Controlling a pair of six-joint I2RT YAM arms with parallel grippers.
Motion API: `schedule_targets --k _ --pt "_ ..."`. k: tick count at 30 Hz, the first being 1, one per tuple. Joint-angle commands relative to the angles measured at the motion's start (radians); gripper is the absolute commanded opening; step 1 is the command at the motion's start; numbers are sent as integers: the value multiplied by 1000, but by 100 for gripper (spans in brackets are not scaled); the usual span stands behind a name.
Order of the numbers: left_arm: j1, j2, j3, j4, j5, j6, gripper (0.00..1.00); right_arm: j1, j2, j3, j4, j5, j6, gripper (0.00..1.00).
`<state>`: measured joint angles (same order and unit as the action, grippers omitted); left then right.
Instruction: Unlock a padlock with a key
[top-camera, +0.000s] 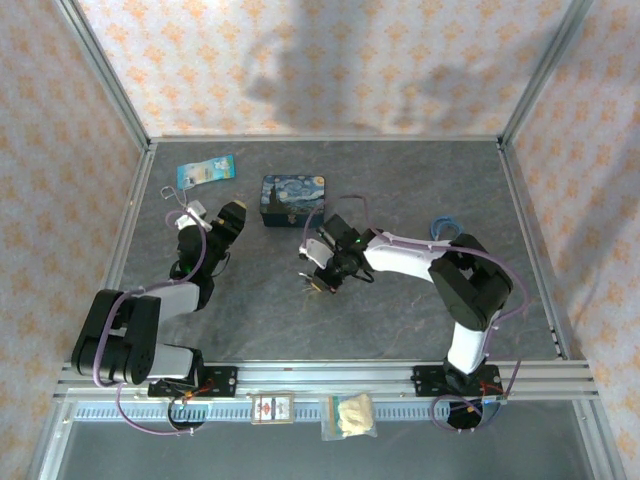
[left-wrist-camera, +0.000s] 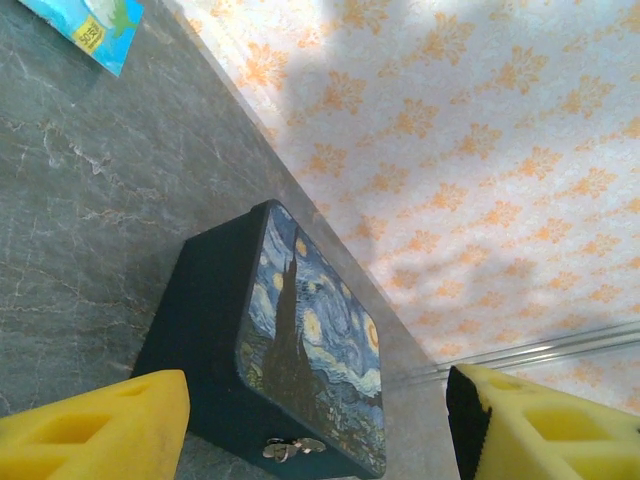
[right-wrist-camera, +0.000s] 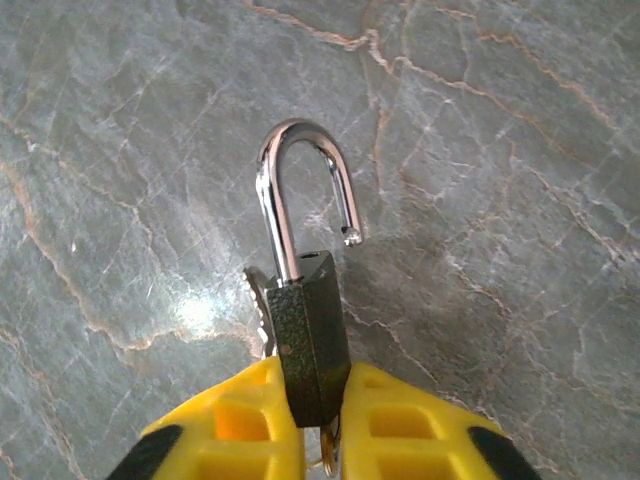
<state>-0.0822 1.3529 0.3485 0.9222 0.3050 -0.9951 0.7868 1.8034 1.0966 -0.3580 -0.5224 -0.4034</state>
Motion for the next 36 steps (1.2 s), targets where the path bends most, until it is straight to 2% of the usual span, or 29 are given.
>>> schedule_targets --k 1,7,14,17,20,24,26,30,34,36 --pt "12 -32 3 -33 -24 16 68 5 11 36 2 31 18 21" --pt "12 -63 3 -64 -44 38 69 -1 -37 31 39 75 54 39" --pt "34 -107 27 -137 -81 112 71 -84 -135 -19 171 128 150 49" --pt "53 -125 55 -184 -98 169 73 -158 -183 -60 250 177 208 52" --pt "70 -133 103 -259 -136 256 75 -246 -237 -124 352 285 269 52" --pt "82 -129 156 -352 -244 382 81 -368 -324 -250 530 479 313 54" --pt "84 -126 167 -381 -306 425 85 -431 -364 -320 622 536 327 55" --pt "90 -120 163 -383 -396 489 85 -523 -413 -464 832 649 318 57" --pt "91 -97 146 -360 -504 551 86 -594 -385 -569 998 675 318 58" --pt "90 -84 129 -326 -521 596 86 -622 -357 -605 1071 654 338 58"
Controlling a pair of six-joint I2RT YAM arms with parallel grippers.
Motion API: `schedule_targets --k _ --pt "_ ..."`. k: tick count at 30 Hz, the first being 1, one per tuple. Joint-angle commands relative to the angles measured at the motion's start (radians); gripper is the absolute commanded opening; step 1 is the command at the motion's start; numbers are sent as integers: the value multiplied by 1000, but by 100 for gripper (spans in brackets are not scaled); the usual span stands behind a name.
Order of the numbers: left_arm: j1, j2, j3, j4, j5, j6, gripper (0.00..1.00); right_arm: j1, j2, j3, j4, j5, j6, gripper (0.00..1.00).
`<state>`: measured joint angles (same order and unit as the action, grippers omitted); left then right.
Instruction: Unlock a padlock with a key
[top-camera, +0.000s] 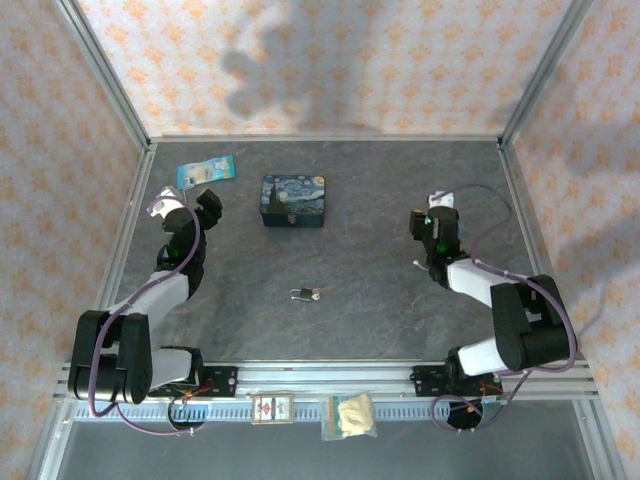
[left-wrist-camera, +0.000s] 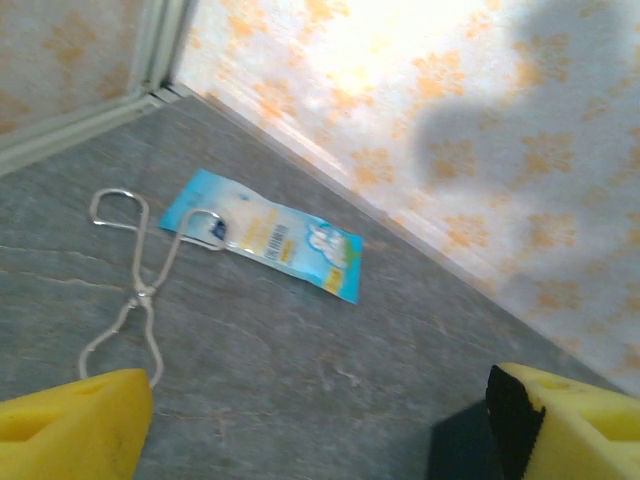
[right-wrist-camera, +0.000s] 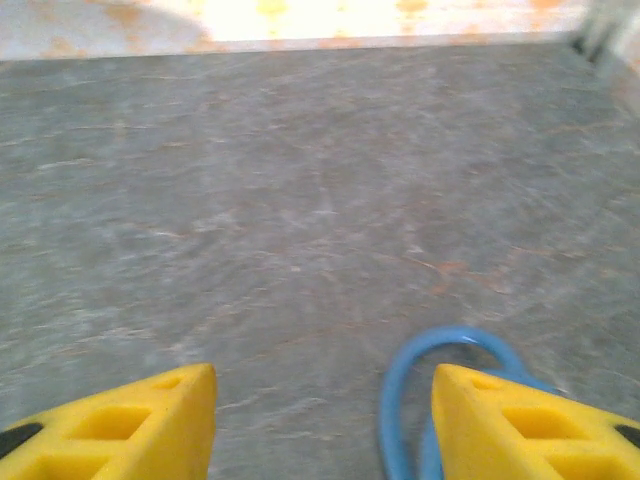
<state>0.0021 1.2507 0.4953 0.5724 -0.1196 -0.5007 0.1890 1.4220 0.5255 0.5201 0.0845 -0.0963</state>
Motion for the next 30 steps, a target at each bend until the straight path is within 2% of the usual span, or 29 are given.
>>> schedule_targets --k 1,6,12,13,17,18,20,22,24,26,28,29,30 --pt "7 27 -34 57 -92 128 86 -30 42 -41 213 57 27 58" --pt "5 53 -62 146 -98 191 85 -44 108 -117 427 102 -10 59" --pt "5 84 -73 225 -170 240 85 -123 88 -172 496 -3 53 58" --pt "5 83 -58 183 -184 227 85 -126 86 -188 524 -12 51 58" --pt "5 97 -31 112 -212 231 85 -144 95 -288 691 -37 66 71" --pt "5 108 -30 95 -221 236 85 -145 125 -320 808 -30 66 80" --pt "6 128 -47 112 -228 246 85 -145 88 -288 685 -27 70 100" --pt "4 148 -92 211 -201 264 85 -144 112 -312 772 -26 65 100" --pt "0 172 -128 305 -173 321 85 -145 93 -295 702 -26 67 100" --pt "0 171 -143 360 -134 373 85 -144 97 -302 730 -26 67 100" --pt "2 193 -237 595 -77 433 84 -145 100 -303 732 -26 67 100" --pt "-1 208 -267 647 -54 428 85 -145 95 -299 723 -27 66 100" --pt "1 257 -323 792 -28 440 85 -145 95 -299 718 -28 67 100"
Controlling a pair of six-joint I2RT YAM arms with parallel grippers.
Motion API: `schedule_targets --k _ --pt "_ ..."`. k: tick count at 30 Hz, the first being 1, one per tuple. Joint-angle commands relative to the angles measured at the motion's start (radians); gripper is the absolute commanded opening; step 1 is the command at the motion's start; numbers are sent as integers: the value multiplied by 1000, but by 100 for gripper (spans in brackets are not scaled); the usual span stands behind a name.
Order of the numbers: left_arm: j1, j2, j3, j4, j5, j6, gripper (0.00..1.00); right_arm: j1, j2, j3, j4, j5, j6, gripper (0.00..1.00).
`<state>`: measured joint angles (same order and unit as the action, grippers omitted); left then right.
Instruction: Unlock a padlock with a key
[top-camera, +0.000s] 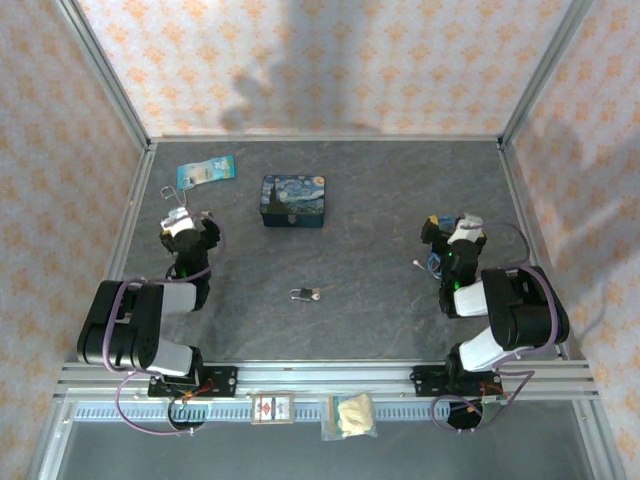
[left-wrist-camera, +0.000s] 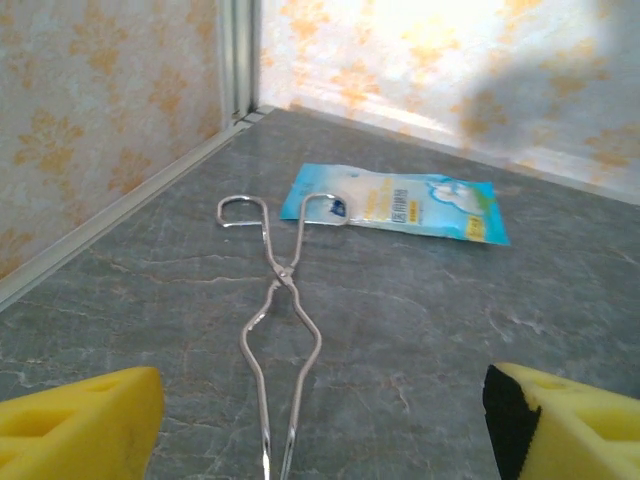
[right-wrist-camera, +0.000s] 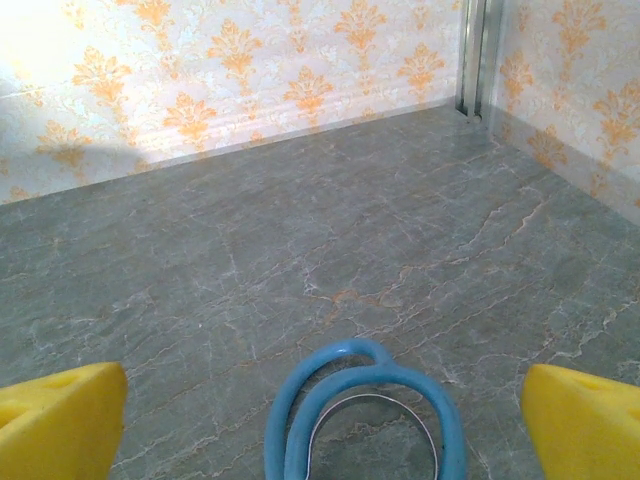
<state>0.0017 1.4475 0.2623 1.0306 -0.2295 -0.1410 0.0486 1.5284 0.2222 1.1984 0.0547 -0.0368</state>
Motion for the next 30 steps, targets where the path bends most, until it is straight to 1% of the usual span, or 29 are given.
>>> schedule_targets --k 1,2,4,6,7,9,11,12,13,14,15,17,30 --pt "-3 122 -141 539 93 106 85 -4 -9 2 49 2 6 100" --pt "-2 117 -162 564 91 105 85 -4 -11 5 40 2 8 100" --pt "-4 50 -152 434 83 83 86 -4 -10 3 44 2 8 100" --pt "-7 101 -139 496 85 105 86 -4 -10 3 45 1 7 100" --pt "-6 98 -123 467 85 108 87 -4 -10 5 41 2 8 100" --pt "-7 70 -78 315 83 95 88 -4 -9 5 41 2 8 100" --pt "-7 92 -72 345 95 108 88 -4 -10 5 41 2 7 100" --pt "-6 83 -67 319 94 106 89 -4 -10 6 42 2 7 100" --pt "-6 80 -64 308 94 104 90 -4 -11 4 43 2 7 100" --pt "-7 86 -67 324 93 105 98 -4 -10 5 42 2 8 100" --pt "-6 89 -69 334 90 106 99 -4 -10 6 41 2 8 100" --pt "-6 84 -62 309 86 104 99 -3 -10 5 42 2 7 100" --pt "-7 86 -61 314 81 104 99 -4 -11 3 43 0 5 100"
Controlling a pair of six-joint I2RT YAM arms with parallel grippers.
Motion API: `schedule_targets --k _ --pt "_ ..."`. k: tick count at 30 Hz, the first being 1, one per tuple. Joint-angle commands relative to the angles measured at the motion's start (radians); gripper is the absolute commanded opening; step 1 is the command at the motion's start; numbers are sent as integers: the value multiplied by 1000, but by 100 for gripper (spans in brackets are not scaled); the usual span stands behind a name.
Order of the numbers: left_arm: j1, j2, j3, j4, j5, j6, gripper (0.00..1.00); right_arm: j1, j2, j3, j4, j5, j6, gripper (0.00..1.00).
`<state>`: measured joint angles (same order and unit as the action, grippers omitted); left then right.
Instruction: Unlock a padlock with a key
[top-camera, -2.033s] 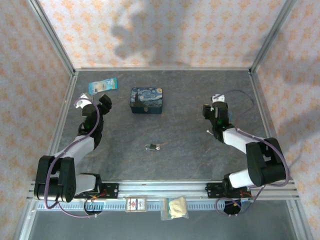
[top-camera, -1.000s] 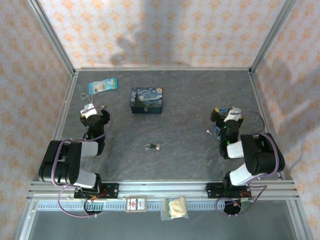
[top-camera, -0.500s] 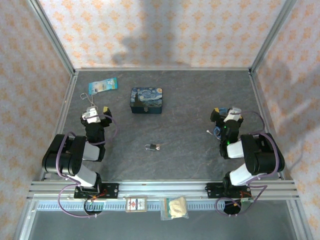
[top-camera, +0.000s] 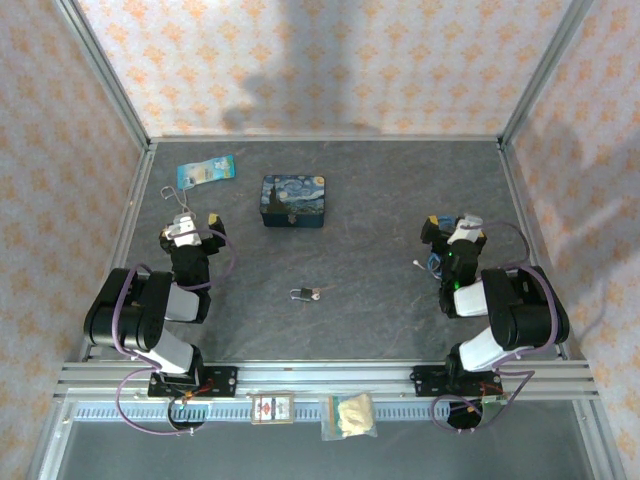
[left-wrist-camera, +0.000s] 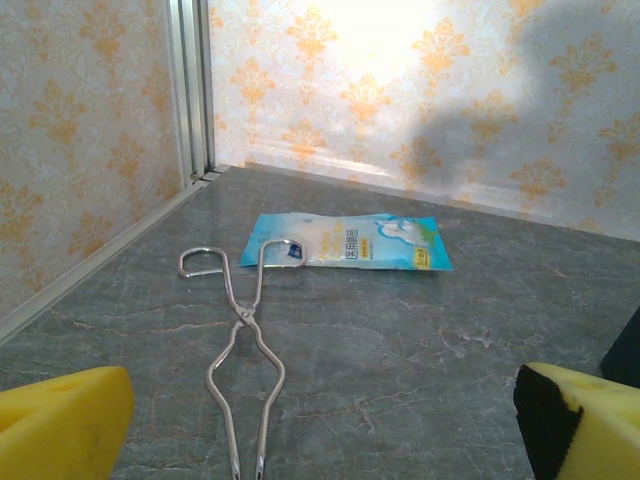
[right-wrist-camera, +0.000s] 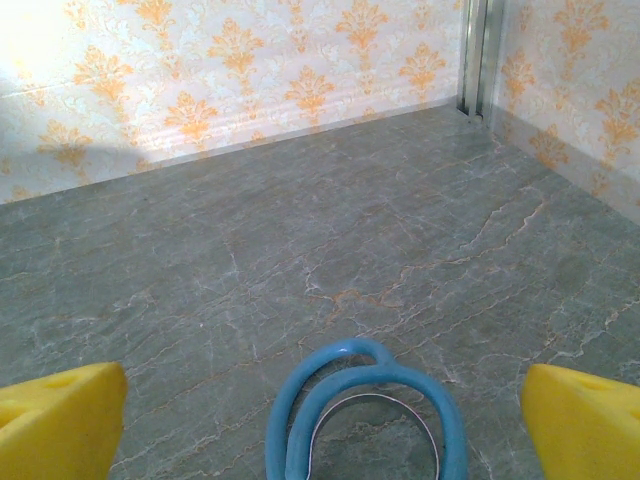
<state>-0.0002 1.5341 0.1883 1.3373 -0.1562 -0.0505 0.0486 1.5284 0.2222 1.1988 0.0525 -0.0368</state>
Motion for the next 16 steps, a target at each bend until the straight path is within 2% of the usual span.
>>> schedule_targets --k 1,16 --pt "-4 0 13 7 9 12 99 -4 -11 3 42 3 6 100" --pt "-5 0 13 7 8 12 99 -3 -10 5 40 -5 3 100"
